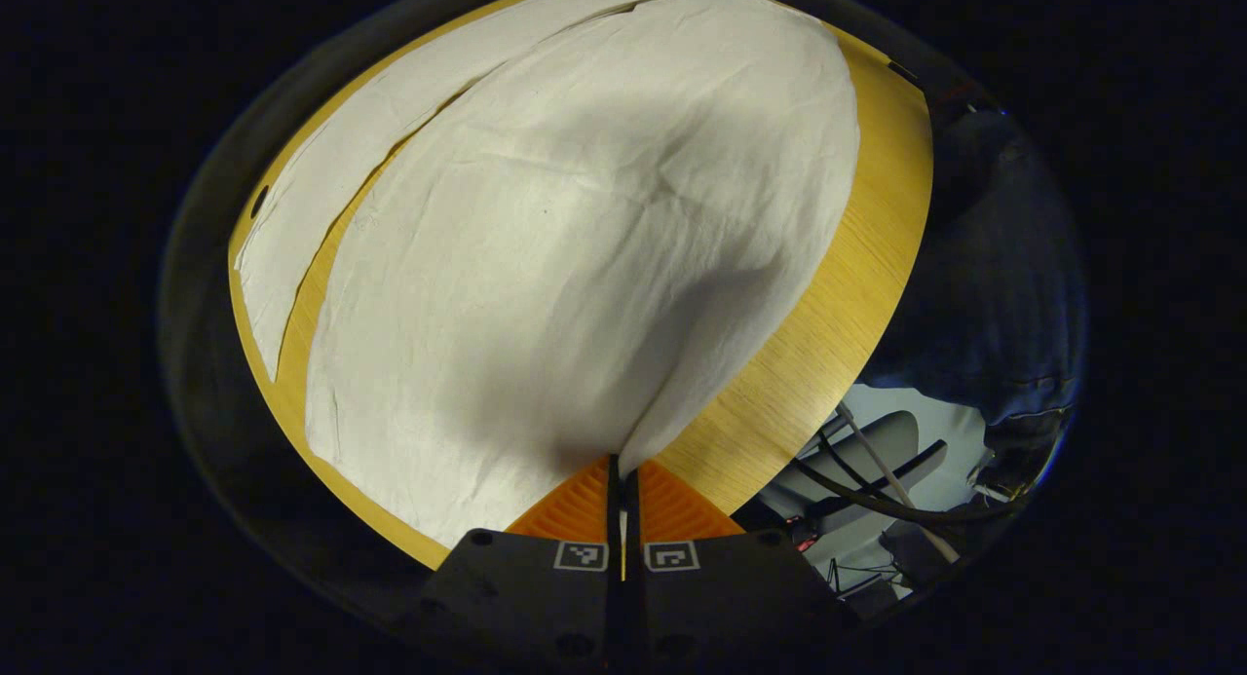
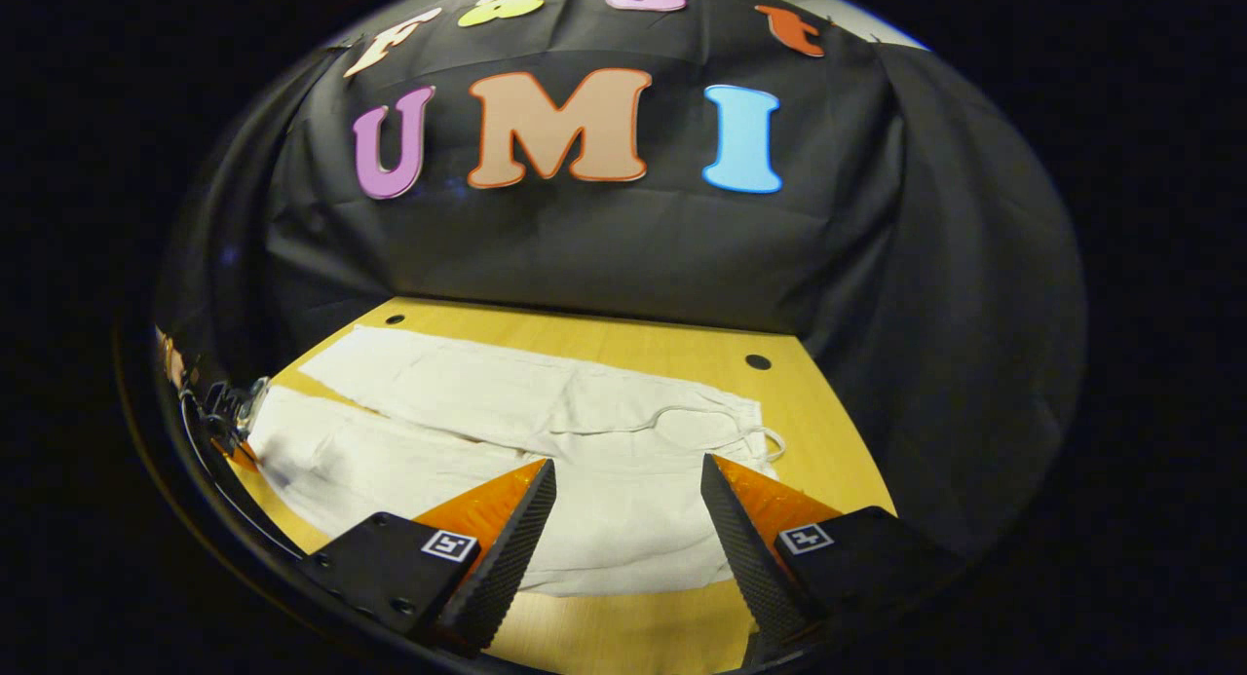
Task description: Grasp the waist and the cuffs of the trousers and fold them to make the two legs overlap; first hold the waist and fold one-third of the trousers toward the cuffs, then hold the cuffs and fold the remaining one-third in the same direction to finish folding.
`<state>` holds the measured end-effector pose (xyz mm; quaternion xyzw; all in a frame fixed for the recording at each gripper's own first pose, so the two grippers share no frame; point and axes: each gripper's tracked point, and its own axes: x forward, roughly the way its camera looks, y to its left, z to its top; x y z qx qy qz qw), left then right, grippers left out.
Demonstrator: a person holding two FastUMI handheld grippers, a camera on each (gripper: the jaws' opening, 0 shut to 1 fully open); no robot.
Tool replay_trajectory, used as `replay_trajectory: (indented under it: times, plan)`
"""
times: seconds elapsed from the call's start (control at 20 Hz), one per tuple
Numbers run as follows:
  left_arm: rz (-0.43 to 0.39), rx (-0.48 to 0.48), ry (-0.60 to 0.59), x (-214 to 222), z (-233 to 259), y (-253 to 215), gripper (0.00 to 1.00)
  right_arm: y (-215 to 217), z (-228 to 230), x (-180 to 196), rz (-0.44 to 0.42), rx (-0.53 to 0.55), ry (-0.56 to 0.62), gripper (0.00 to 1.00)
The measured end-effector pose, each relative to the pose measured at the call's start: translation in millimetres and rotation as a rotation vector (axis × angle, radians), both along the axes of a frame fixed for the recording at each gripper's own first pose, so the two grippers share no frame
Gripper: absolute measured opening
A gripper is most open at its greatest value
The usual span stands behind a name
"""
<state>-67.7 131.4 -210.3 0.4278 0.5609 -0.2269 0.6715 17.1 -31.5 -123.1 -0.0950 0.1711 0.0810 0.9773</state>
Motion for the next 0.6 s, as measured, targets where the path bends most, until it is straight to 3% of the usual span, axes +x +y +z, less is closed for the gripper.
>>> replay_trajectory:
  times: [0.15,0.6]
  plan:
    - [-0.023,0.008,0.001,0.1,-0.2,0.5,0.00,14.1,-29.4,2.9,0.126,-0.072,0.090,0.98]
    - [-0.001,0.008,-0.001,0.5,-0.9,0.1,0.00,-10.1,-114.6,-12.6,0.479,-0.486,0.385,0.98]
